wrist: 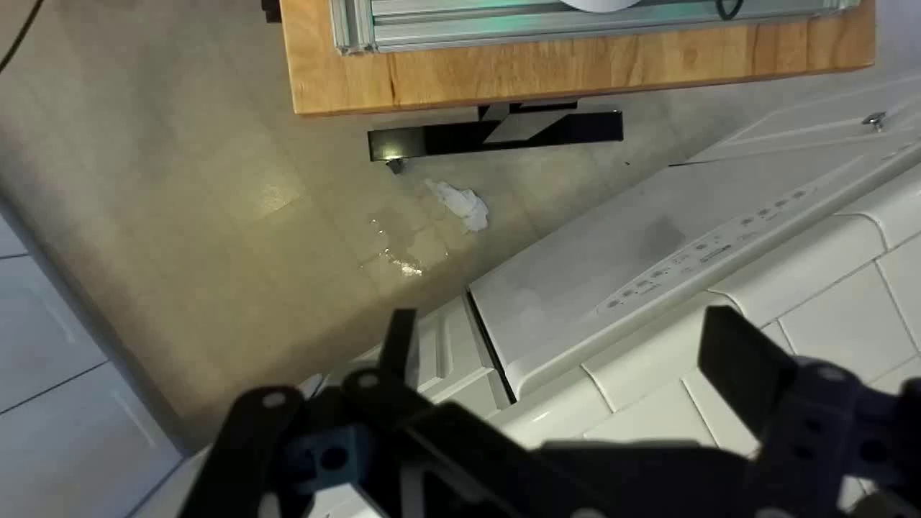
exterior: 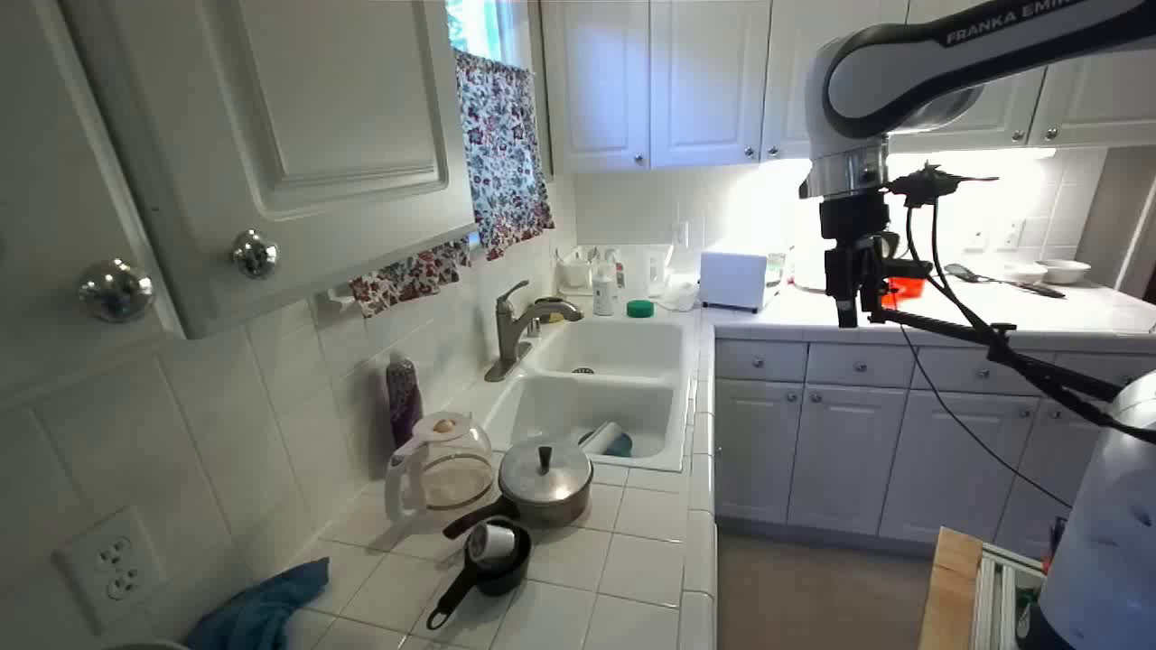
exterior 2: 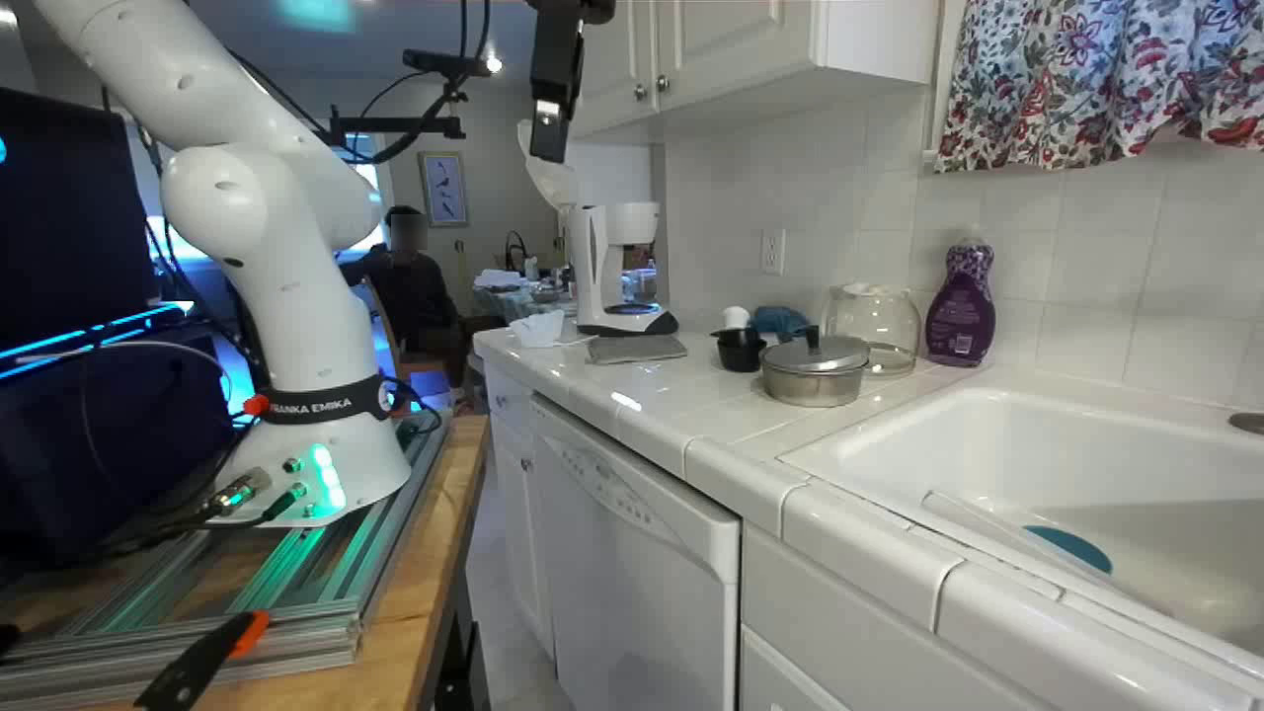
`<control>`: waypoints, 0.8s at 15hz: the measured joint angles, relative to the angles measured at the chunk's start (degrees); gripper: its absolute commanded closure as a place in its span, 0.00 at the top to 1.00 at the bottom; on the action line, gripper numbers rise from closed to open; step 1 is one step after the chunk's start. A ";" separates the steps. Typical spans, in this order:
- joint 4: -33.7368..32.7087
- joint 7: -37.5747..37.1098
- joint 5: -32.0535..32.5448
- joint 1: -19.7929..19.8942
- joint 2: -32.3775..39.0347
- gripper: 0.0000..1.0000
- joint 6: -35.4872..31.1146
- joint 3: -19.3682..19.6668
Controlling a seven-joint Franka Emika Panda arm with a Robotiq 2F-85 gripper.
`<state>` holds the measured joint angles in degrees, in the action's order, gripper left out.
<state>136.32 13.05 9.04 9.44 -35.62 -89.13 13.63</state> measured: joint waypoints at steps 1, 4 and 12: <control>0.00 0.00 0.00 0.00 0.00 1.00 0.00 0.00; 0.03 -0.11 0.00 -0.24 0.13 1.00 -0.28 -0.37; 4.89 -5.98 -2.08 -8.16 4.43 1.00 -9.47 -10.60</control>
<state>141.22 7.07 6.96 1.28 -31.19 -98.60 3.03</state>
